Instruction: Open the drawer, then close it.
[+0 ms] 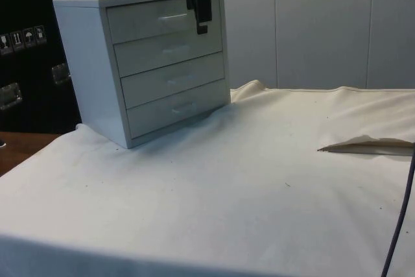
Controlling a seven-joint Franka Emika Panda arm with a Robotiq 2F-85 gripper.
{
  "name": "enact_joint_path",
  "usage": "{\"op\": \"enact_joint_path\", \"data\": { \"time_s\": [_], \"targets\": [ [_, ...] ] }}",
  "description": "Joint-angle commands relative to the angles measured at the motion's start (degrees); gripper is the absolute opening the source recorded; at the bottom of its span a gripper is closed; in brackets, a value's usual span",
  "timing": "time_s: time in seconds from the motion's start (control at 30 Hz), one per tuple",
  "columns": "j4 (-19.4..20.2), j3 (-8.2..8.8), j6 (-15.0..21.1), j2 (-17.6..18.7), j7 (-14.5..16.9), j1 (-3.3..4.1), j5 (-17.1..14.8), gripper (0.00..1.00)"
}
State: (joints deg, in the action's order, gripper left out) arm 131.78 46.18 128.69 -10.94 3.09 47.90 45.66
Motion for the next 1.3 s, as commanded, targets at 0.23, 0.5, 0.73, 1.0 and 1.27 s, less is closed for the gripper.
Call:
{"op": "enact_joint_path", "data": {
  "time_s": [0.23,0.5,0.73,1.0,1.27],
  "targets": [
    [0.5,-0.23,-0.1,-0.3,-0.1,0.00,2.0,1.00],
    [2.3,0.11,-0.1,-3.0,-0.5,-0.23,5.5,1.00],
    [4.4,1.03,2.1,-5.6,-1.0,-1.03,10.0,1.00],
    [5.4,2.52,3.4,-6.4,-0.6,-0.97,11.6,1.00],
    [6.6,4.01,7.7,-6.7,-0.5,-1.32,15.0,1.00]
  ]
}}
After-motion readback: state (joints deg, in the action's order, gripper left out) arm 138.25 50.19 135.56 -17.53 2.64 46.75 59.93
